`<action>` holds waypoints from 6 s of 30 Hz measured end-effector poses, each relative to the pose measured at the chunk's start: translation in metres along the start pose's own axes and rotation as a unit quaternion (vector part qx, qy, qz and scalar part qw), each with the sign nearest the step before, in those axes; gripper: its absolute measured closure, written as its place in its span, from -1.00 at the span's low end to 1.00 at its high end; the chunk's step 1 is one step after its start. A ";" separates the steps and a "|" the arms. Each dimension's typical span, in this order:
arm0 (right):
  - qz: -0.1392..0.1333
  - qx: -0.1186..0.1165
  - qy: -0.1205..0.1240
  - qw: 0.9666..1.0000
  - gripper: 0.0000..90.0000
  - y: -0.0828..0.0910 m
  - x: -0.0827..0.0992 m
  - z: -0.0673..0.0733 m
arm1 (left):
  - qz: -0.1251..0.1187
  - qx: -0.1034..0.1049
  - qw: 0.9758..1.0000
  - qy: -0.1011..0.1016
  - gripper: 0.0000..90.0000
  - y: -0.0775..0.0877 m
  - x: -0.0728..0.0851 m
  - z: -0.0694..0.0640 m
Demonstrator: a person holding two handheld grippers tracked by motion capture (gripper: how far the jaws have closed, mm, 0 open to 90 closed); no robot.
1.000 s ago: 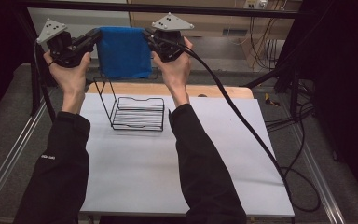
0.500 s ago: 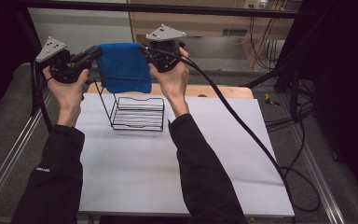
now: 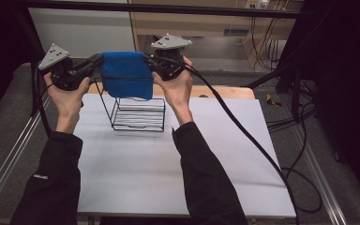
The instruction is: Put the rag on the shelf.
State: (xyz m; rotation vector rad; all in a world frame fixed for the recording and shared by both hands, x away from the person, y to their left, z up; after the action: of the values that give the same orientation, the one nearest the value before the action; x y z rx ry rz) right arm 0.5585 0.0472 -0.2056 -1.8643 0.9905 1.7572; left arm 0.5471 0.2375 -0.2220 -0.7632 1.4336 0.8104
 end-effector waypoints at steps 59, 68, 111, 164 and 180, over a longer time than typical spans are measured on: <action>0.109 -0.076 0.047 0.990 0.84 0.013 0.047 0.041 | 0.200 0.063 0.978 0.004 1.00 0.025 0.057 -0.023; 0.117 -0.082 0.046 0.989 0.68 0.012 0.050 0.043 | 0.208 0.056 0.977 -0.003 1.00 0.017 0.071 -0.021; 0.104 -0.087 -0.016 0.991 0.66 0.012 0.085 0.033 | 0.189 0.059 0.980 -0.012 0.87 0.016 0.082 -0.024; 0.147 -0.011 -0.122 0.981 -0.98 0.176 0.256 -0.044 | 0.248 0.092 0.964 0.001 -0.84 0.077 0.227 -0.077; 0.178 -0.002 -0.153 0.972 -0.98 0.218 0.317 -0.050 | 0.265 0.106 0.958 -0.004 -0.80 0.095 0.261 -0.080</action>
State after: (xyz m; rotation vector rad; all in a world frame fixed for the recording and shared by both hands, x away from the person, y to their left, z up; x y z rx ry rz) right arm 0.4252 -0.2059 -0.4675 -1.4169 1.2512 2.1690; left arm 0.4184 0.2260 -0.4802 -0.2048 1.7134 1.0379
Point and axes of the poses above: each handheld gripper's, and its own axes: y roughly backward along the jaws, x roughly out of its underside, z roughly to its left, the point moved 8 cm from there along -y, roughly forward along the jaws, and after that the axes turned 2 degrees about -z, right-handed, at the moved point
